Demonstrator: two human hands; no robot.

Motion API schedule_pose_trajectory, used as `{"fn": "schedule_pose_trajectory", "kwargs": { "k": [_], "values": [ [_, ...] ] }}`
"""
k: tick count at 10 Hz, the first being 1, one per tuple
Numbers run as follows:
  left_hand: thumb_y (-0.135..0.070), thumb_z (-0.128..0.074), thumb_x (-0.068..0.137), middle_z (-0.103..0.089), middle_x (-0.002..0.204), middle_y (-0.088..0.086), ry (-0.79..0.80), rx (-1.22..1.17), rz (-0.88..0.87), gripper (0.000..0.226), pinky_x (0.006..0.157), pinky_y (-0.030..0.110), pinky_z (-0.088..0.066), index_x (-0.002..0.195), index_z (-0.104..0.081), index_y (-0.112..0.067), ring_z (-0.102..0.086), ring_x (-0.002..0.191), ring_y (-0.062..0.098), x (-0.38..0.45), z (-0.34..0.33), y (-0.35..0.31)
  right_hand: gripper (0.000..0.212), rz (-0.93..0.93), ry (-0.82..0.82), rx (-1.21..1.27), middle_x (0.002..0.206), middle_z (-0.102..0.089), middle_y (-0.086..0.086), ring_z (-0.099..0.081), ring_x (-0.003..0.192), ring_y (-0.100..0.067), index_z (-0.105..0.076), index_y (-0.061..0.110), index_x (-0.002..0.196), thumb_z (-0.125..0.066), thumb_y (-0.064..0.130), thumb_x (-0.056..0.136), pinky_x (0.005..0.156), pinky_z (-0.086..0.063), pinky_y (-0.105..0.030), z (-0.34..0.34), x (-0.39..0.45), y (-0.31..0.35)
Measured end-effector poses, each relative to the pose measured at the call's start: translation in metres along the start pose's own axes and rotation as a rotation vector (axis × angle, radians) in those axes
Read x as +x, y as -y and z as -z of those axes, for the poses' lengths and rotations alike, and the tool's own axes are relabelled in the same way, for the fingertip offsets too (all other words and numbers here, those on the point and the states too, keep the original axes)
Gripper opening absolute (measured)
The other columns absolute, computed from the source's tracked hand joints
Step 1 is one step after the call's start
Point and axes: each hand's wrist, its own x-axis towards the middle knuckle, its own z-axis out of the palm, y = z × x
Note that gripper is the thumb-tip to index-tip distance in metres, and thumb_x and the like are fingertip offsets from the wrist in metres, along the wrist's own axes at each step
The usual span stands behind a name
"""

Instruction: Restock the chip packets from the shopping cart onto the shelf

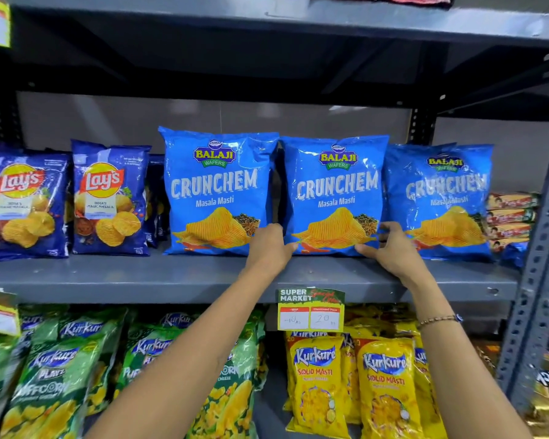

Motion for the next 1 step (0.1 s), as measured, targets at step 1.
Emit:
{"fn": "schedule_pose_trajectory", "kwargs": {
  "k": [1],
  "values": [
    [-0.026,-0.059,0.090,-0.062,0.075,0.011,-0.170,-0.033,-0.079,0.031,0.080,0.038,-0.054,0.061,-0.055,-0.015,-0.060,0.076,0.026,-0.0144,0.0148,0.0018,0.072,0.099,-0.145,-0.110,0.142,-0.048,-0.015,-0.047,0.129,-0.032,-0.033,0.008,0.141,-0.070,0.030,0.083,0.100,-0.042,-0.043,0.0050,-0.0238,0.0099]
  ]
}}
